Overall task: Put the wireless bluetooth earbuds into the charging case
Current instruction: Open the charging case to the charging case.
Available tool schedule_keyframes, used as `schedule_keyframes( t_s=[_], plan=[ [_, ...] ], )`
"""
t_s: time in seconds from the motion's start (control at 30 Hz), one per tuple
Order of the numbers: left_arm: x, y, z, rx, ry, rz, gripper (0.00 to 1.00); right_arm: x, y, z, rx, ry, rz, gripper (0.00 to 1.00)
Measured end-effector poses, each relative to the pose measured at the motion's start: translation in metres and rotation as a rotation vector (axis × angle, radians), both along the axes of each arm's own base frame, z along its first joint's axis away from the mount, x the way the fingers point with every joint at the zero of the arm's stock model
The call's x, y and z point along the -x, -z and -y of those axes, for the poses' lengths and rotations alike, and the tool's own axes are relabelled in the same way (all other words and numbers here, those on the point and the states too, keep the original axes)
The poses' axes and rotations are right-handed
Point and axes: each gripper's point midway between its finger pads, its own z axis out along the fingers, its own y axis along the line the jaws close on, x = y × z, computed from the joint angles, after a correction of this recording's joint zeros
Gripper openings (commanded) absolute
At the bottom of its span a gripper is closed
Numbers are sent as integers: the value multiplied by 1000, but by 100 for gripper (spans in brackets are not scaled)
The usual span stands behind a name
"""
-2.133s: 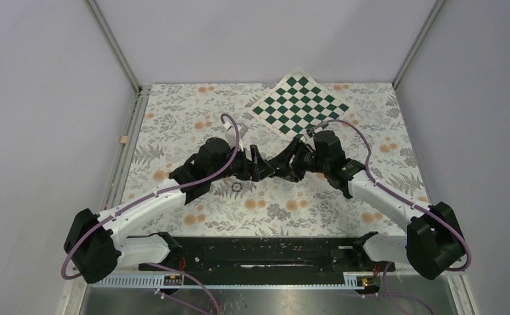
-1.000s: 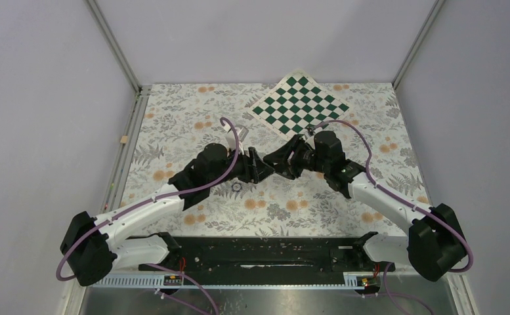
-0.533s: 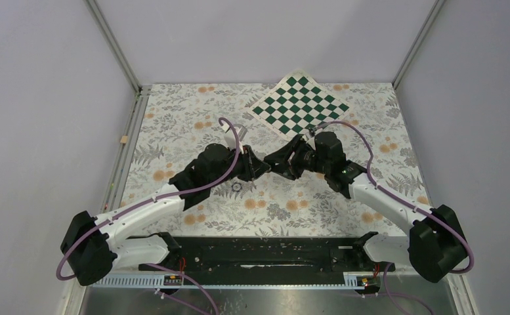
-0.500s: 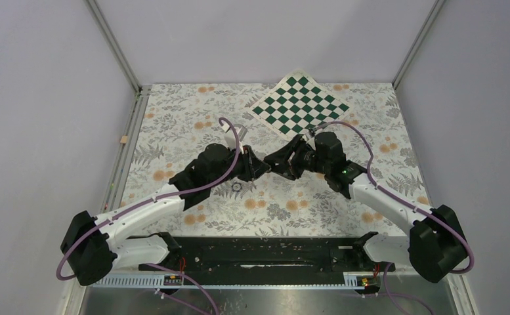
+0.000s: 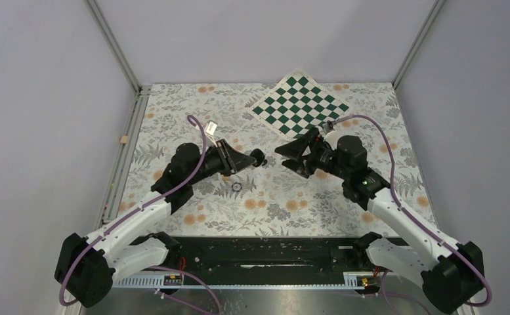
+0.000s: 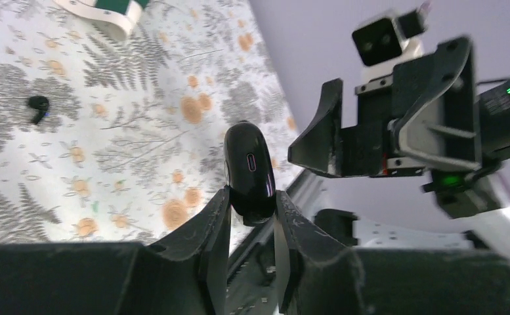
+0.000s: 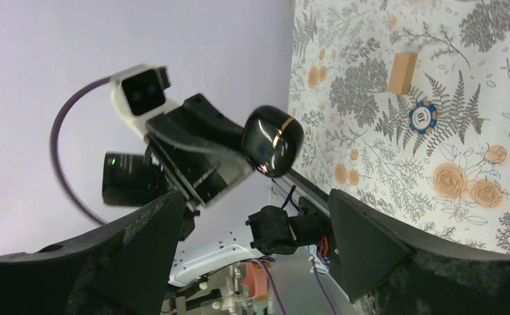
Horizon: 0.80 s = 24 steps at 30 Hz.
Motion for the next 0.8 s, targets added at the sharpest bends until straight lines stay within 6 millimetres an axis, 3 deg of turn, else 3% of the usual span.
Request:
schedule_keyframes(
  t_s=[0.07,0.17,0.33,0.63,0.8],
  plan=[
    [-1,-7,-5,62,1,-16,0,6,-8,6,-9,3,68,85],
    [3,-30,-2,160,45,-12,0,12,-5,8,-22,-8,117,82],
    [14,-60,4,268,116,22,0,11,2,-6,-33,-63,129,82],
    [20,-76,5,327,150,37,0,16,-24,-20,-99,-107,233,81],
    [21,-79,6,337,161,40,0,15,-28,-26,-119,-118,248,81]
  ],
)
